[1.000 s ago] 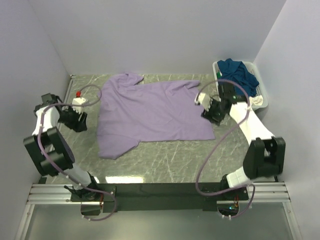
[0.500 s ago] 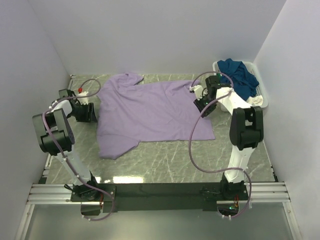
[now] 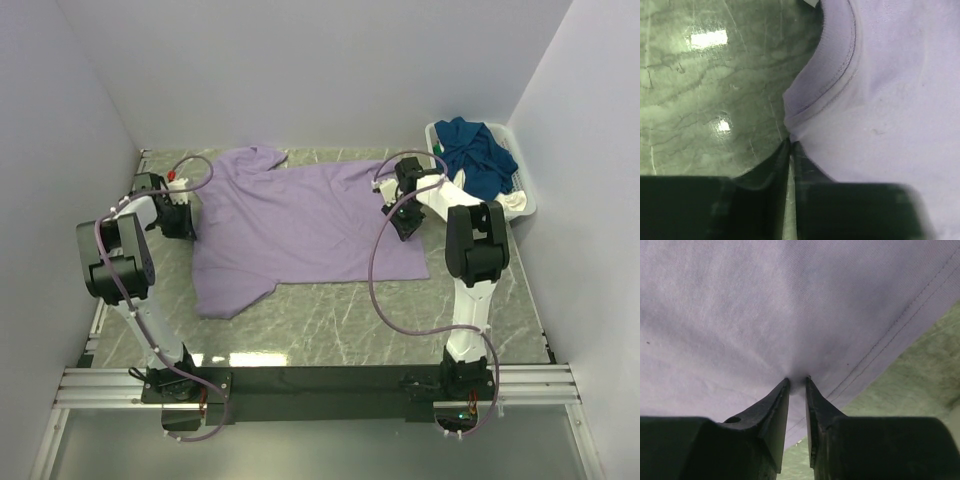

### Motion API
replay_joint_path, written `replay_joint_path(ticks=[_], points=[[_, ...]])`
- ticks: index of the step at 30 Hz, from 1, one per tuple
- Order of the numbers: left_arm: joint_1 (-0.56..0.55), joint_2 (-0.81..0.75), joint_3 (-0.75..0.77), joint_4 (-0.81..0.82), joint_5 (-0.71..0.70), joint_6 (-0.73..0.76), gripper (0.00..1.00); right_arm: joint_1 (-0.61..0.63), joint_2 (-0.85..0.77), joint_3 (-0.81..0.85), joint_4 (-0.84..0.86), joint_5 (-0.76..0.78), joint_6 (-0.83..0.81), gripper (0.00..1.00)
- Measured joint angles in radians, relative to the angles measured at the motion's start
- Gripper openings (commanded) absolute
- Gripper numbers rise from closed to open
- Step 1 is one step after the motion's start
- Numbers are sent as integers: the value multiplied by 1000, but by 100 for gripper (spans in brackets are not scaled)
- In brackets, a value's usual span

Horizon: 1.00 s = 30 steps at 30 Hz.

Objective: Fold and stack the t-shirts
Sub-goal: Flatten the tshirt out

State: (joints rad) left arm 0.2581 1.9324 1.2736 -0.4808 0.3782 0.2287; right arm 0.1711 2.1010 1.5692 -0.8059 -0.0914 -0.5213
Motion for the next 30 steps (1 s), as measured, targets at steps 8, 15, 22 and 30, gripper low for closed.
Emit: replay_joint_path(ticks=[8, 15, 22, 30], points=[[47, -55, -43, -33, -128, 34, 1, 29, -43, -72, 15, 54, 0, 26], [77, -113, -61, -90, -163, 106, 64, 66, -75, -116, -7, 56, 6, 43], [-11, -378, -84, -231, -82, 369, 61, 66, -91, -60, -63, 50, 19, 53], [-427, -733, -354, -393, -79, 629, 66, 66, -195, -36, -119, 3, 32, 49]])
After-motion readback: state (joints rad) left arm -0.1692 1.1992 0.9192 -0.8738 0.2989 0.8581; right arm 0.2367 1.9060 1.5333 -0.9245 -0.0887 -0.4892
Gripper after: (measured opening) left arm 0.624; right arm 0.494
